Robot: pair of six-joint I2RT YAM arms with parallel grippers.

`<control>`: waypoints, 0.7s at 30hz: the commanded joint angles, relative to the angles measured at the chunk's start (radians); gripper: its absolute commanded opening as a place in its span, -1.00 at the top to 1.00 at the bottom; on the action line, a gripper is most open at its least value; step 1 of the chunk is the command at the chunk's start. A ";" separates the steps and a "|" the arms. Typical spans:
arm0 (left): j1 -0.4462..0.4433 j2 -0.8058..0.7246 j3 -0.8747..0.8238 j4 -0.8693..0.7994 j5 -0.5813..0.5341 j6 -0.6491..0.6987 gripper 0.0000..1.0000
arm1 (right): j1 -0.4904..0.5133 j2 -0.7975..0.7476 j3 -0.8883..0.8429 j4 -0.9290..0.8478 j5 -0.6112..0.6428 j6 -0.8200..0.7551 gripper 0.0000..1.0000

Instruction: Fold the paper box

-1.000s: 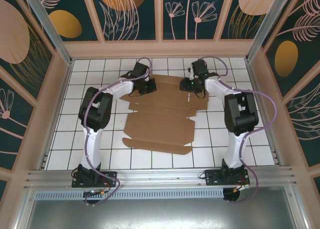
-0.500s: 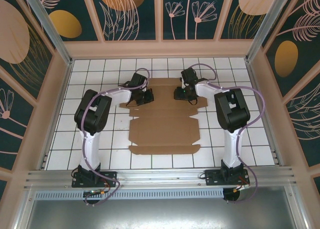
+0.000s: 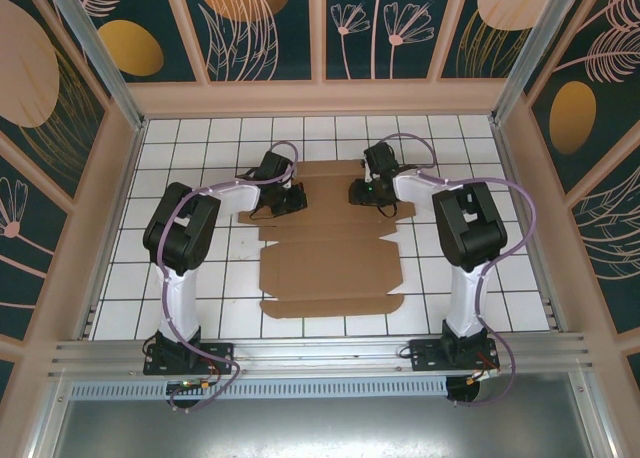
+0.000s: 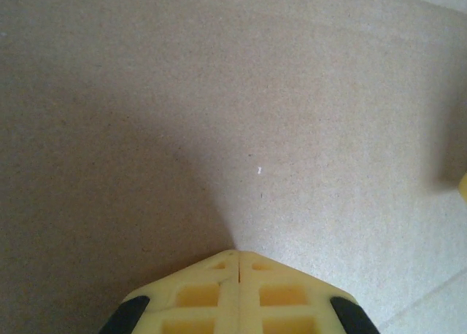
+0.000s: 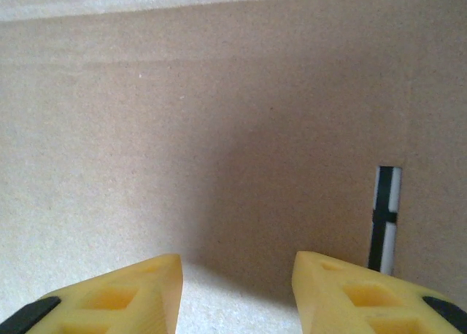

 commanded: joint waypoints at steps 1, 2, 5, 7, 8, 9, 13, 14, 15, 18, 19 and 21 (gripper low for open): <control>0.005 -0.009 0.018 -0.105 -0.051 0.023 0.93 | -0.012 -0.044 -0.018 -0.099 0.074 0.019 0.09; 0.006 -0.008 0.017 -0.102 -0.046 0.022 0.93 | -0.016 -0.053 -0.014 -0.100 0.072 0.021 0.09; 0.006 -0.018 0.009 -0.085 -0.033 0.012 0.92 | -0.027 -0.085 -0.004 -0.098 0.059 0.018 0.09; 0.005 -0.041 0.002 -0.064 -0.023 0.010 0.91 | -0.036 -0.109 0.009 -0.097 0.047 0.005 0.08; 0.005 -0.057 0.001 -0.054 -0.019 0.013 0.91 | -0.044 -0.122 0.012 -0.093 0.039 0.000 0.07; 0.003 -0.069 -0.002 -0.040 -0.011 0.014 0.90 | -0.055 -0.131 0.016 -0.087 0.027 -0.003 0.06; -0.005 -0.071 0.014 -0.015 0.005 0.014 0.94 | -0.134 -0.131 0.046 -0.057 -0.051 0.012 0.06; -0.005 -0.055 0.024 -0.013 0.012 0.011 0.95 | -0.155 -0.118 0.064 -0.054 -0.073 0.015 0.05; -0.005 -0.037 0.035 -0.015 0.015 0.008 0.97 | -0.168 -0.101 0.085 -0.057 -0.086 0.018 0.03; -0.004 0.014 0.062 -0.010 0.022 -0.002 0.98 | -0.191 -0.039 0.164 -0.065 -0.114 0.012 -0.09; -0.004 0.027 0.069 -0.007 0.020 -0.005 0.99 | -0.195 -0.013 0.199 -0.078 -0.109 0.008 -0.12; -0.004 0.051 0.088 -0.008 0.022 -0.008 1.00 | -0.199 0.034 0.256 -0.095 -0.109 0.000 -0.17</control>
